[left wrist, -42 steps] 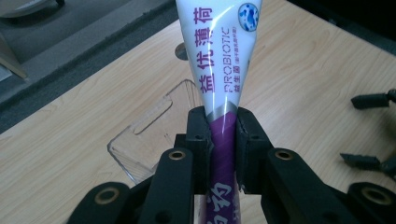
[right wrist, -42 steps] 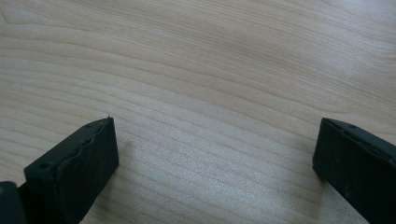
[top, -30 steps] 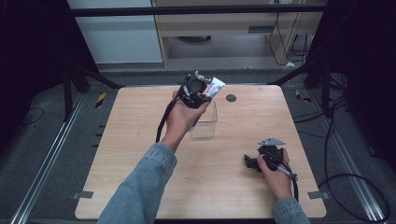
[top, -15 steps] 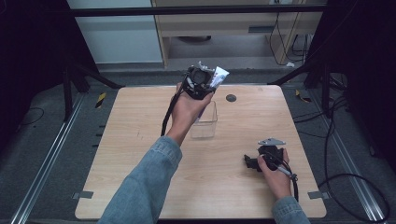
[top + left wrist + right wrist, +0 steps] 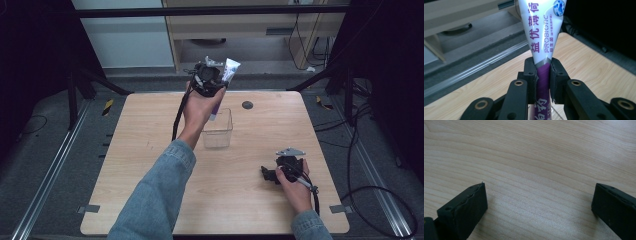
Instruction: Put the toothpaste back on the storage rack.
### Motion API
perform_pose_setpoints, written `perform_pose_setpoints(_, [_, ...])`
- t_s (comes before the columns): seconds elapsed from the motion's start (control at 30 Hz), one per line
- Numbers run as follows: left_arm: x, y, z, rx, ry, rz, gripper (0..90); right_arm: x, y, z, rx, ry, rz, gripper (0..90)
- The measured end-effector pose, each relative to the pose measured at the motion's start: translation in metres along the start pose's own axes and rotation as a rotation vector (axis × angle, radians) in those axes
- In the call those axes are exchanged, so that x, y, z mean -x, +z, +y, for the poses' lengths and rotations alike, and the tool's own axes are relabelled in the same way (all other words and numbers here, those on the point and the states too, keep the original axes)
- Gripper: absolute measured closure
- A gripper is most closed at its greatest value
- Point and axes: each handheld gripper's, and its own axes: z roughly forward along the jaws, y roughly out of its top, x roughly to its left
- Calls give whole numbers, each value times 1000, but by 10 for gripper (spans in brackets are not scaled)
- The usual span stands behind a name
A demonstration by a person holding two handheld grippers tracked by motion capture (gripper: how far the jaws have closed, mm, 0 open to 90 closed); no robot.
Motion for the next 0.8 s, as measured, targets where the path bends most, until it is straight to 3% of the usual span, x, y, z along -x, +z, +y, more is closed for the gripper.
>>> perform_pose_setpoints(0.33, [1,9,-3,47,32,20,777,-1,-1,0,-7,-2,6,5])
perform_pose_setpoints(0.63, [-2,11,-8,136,10,6,775,0,-1,0,-9,-8,7,6])
perform_pose_setpoints(0.8, [-6,13,-14,138,-2,22,776,0,-1,0,-9,-8,7,6])
